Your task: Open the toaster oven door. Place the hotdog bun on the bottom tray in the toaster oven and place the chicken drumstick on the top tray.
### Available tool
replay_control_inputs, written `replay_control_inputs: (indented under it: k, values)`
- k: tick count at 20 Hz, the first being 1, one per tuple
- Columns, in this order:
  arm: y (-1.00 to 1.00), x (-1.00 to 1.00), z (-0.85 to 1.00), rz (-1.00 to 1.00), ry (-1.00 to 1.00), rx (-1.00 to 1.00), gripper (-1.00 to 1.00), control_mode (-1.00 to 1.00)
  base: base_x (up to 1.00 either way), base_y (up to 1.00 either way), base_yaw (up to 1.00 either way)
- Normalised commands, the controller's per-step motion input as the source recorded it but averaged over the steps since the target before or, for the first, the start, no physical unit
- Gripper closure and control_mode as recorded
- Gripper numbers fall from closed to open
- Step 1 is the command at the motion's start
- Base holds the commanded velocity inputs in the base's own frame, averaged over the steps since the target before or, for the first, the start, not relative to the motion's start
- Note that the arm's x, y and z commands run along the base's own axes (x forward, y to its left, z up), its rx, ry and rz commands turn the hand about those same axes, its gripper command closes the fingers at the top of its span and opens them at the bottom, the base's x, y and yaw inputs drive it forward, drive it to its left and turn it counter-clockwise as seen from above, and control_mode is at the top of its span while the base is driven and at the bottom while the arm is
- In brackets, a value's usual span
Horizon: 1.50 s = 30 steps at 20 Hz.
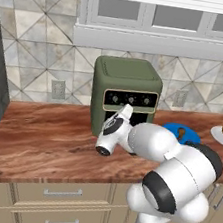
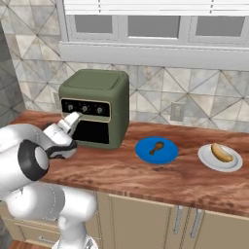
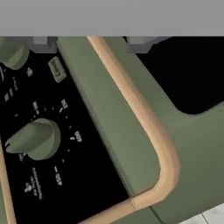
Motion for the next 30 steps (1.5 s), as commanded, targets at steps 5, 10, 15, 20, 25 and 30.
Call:
replay_control_inputs:
  k: [5, 10, 15, 20, 25, 30]
  values:
    - [0.30, 0.09, 0.55, -0.10, 0.00, 0.00, 1.00, -1.00, 0.00, 0.00, 0.00]
    - [0.34, -0.17, 0.50, -0.21, 0.02, 0.00, 1.00, -1.00, 0.00, 0.00, 0.00]
    - [0.18, -0.86, 0.29, -0.20, 0.15, 0.00, 1.00, -1.00, 0.00, 0.00, 0.00]
    - [0.02, -1.00, -0.08, -0.11, 0.53, 0.00, 1.00, -1.00, 0.00, 0.00, 0.00]
    - [0.00, -0.95, -0.25, -0.04, 0.74, -0.03, 1.00, -1.00, 0.00, 0.00, 0.00]
    - [0.16, -0.24, 0.99, -0.01, 0.08, 0.00, -1.00, -1.00, 0.00, 0.00, 0.00]
